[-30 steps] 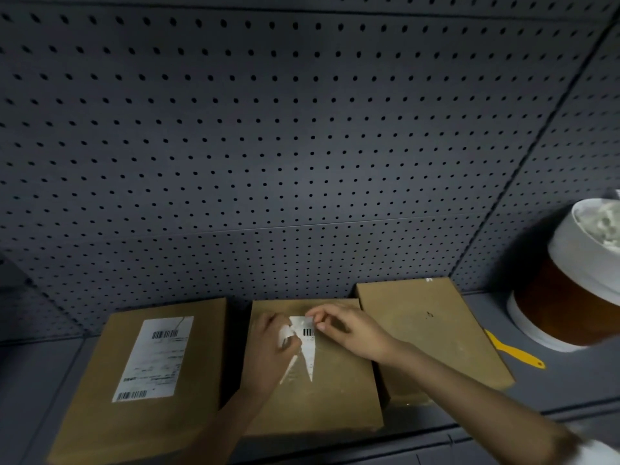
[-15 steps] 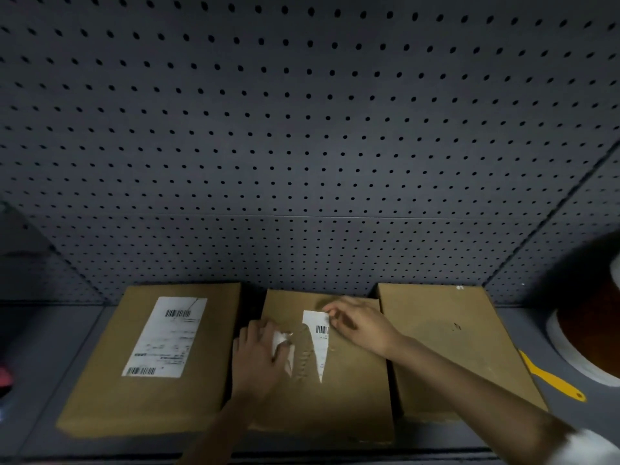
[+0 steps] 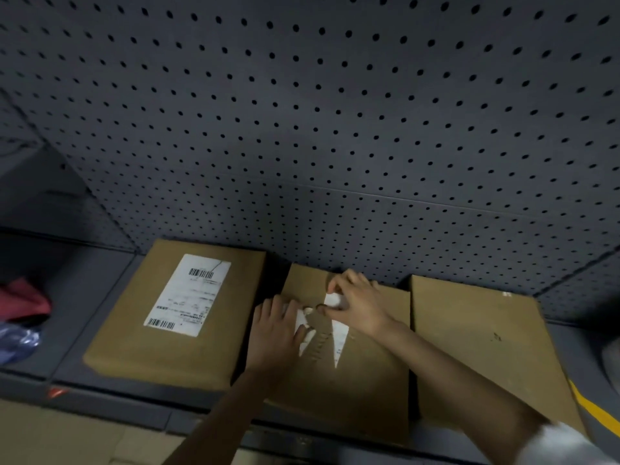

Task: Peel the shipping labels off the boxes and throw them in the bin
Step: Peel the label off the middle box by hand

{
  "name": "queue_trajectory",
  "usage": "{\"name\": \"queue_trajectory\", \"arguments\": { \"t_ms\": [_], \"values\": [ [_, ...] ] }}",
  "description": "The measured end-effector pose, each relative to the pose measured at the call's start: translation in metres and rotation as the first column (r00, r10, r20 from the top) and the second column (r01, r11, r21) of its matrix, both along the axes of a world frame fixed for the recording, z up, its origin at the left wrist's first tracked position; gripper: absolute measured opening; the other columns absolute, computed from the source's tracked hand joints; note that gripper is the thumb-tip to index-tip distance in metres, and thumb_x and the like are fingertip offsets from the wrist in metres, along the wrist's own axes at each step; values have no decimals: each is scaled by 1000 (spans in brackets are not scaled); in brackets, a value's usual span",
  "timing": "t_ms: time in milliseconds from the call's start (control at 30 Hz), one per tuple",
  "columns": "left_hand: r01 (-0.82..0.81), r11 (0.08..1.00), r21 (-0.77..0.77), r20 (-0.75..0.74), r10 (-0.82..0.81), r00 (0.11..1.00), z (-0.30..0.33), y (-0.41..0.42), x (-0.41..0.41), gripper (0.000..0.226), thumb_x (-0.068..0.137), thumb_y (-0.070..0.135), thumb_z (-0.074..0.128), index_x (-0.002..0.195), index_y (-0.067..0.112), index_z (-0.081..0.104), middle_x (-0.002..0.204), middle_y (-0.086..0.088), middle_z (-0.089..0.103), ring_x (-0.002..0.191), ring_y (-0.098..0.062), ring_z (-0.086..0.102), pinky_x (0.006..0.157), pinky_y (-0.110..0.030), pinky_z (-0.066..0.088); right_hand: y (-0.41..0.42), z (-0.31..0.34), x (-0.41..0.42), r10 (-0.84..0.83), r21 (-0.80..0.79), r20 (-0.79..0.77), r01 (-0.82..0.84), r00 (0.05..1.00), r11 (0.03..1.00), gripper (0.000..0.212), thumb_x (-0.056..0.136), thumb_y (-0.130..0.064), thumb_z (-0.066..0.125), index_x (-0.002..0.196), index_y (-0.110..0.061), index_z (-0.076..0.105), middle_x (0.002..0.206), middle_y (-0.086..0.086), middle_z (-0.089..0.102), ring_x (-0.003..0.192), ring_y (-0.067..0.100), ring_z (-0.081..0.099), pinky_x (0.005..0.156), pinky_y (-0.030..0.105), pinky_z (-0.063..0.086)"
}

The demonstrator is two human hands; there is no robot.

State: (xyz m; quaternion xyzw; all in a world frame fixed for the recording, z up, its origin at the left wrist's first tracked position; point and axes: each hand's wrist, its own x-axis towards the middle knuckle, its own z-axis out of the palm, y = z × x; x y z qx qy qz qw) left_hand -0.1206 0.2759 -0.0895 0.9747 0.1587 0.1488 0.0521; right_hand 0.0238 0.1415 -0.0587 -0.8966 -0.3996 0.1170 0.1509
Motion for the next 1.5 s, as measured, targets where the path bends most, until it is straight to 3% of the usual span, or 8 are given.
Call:
{"name": "queue_trajectory", "arguments": {
  "t_ms": [267, 400, 533, 767, 967, 1133, 1233, 1500],
  "values": [
    [1, 1000, 19, -19, -1, 1000, 1, -1, -1, 40, 84, 46, 35, 100, 15, 54, 96, -12, 56, 83, -28, 55, 73, -39, 50, -20, -11, 3, 48, 184, -39, -41, 998, 982, 18, 87, -35, 60, 101, -24, 59, 101, -11, 46, 102, 12, 46, 94, 38, 41],
    [14, 1000, -21, -18, -14, 1000, 0, 0, -2, 38, 85, 44, 36, 103, 15, 52, 99, -13, 54, 85, -28, 52, 77, -39, 48, -32, -7, -7, 135, 89, 14, -136, 991, 987, 42, 81, -50, 61, 118, -31, 54, 121, -6, 47, 118, 11, 39, 98, 30, 26],
    [51, 994, -98, 19, -49, 999, 1, 0, -4, 36, 83, 39, 39, 105, 15, 55, 101, -14, 54, 88, -31, 51, 80, -42, 47, -44, -7, -20, 211, 34, 32, -212, 977, 977, 62, 74, -66, 53, 127, -34, 47, 129, -8, 43, 127, 11, 33, 103, 30, 20],
    [128, 980, -155, 127, -109, 986, 8, -2, -6, 29, 82, 37, 40, 102, 18, 51, 96, -10, 51, 86, -22, 38, 76, -35, 30, -65, -7, -46, 212, 48, 26, -213, 977, 976, 64, 73, -67, 53, 129, -37, 45, 132, -11, 43, 130, 8, 29, 109, 32, 18],
    [173, 964, -202, 114, -153, 982, 12, -1, -10, 28, 72, 30, 46, 95, 17, 57, 92, -9, 52, 84, -22, 39, 74, -33, 28, -65, -1, -65, 84, 66, -20, -83, 996, 994, 52, 79, -44, 64, 126, -32, 49, 130, -10, 45, 129, 8, 34, 106, 24, 16],
    [249, 941, -228, 116, -227, 967, 19, 0, -15, 25, 71, 32, 45, 86, 16, 56, 88, -5, 51, 81, -18, 38, 70, -29, 26, -65, -4, -71, -145, 134, -50, 150, 988, 980, 39, 84, -23, 61, 122, -22, 55, 125, -2, 51, 123, 16, 44, 107, 31, 37],
    [292, 930, -223, 72, -283, 956, 16, 0, -14, 25, 72, 32, 43, 84, 14, 56, 87, -5, 50, 80, -21, 43, 71, -31, 31, -59, -2, -66, -280, 121, -73, 287, 957, 950, 43, 87, -27, 60, 129, -19, 52, 127, 1, 48, 124, 17, 43, 105, 28, 37],
    [306, 941, -146, 22, -306, 952, 11, 0, -8, 27, 73, 38, 41, 85, 19, 55, 86, -1, 51, 77, -20, 49, 71, -32, 34, -23, 3, -43, -391, 23, -33, 392, 920, 920, 48, 87, -43, 58, 132, -29, 47, 131, -1, 45, 125, 19, 39, 107, 34, 30]
  ]
}}
